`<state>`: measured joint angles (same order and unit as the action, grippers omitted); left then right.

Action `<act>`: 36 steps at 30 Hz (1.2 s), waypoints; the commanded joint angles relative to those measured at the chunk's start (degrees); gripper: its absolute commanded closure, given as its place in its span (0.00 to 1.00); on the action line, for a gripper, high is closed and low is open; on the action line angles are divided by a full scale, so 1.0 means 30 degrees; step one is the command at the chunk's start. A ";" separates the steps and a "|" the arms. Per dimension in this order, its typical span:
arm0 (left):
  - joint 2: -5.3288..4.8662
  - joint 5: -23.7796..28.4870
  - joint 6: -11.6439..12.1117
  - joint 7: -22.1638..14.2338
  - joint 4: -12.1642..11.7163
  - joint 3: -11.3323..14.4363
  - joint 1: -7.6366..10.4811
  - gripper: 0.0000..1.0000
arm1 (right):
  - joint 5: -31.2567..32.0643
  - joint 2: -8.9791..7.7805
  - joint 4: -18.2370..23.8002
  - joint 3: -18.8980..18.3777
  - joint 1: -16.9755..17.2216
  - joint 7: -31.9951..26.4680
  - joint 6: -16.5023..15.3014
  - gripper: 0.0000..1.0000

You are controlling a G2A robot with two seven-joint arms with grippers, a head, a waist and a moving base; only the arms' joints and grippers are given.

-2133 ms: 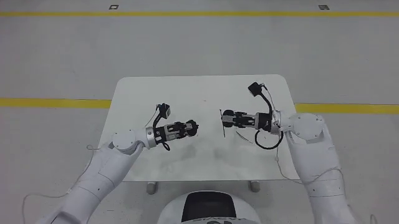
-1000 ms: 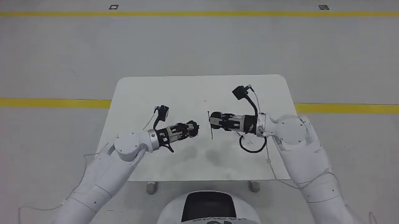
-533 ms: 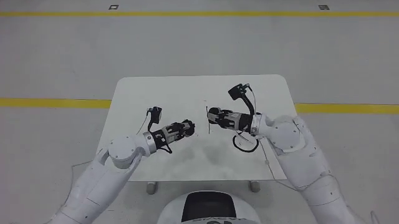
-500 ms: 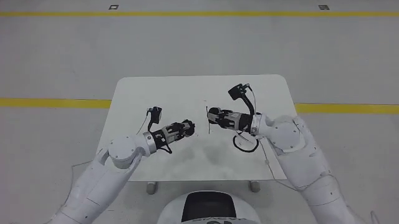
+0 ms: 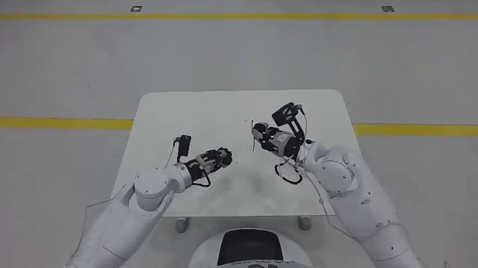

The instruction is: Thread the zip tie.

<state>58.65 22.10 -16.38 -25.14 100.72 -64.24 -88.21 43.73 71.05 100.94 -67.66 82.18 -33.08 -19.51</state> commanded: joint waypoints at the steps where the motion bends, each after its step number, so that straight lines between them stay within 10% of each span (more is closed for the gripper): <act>1: -0.0038 0.0228 -0.0435 0.0091 0.0252 -0.0189 -0.0195 1.00 | 0.0259 -0.0017 -0.0115 0.0236 -0.0094 0.0313 0.0008 1.00; 21: -0.0094 -0.0143 -0.0882 0.0716 0.0626 -0.0015 -0.0522 1.00 | 0.1921 -0.0131 -0.0393 0.1026 -0.0098 0.2779 0.0024 1.00; 36: 0.0031 0.3130 -0.1032 0.0005 -0.0061 0.0278 -0.0332 1.00 | 0.2931 -0.0091 -0.1342 0.2442 -0.0579 0.3603 0.0012 1.00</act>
<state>58.74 31.07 -19.48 -24.92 100.74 -63.48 -89.25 52.72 70.75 97.05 -60.49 80.51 -22.23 -19.47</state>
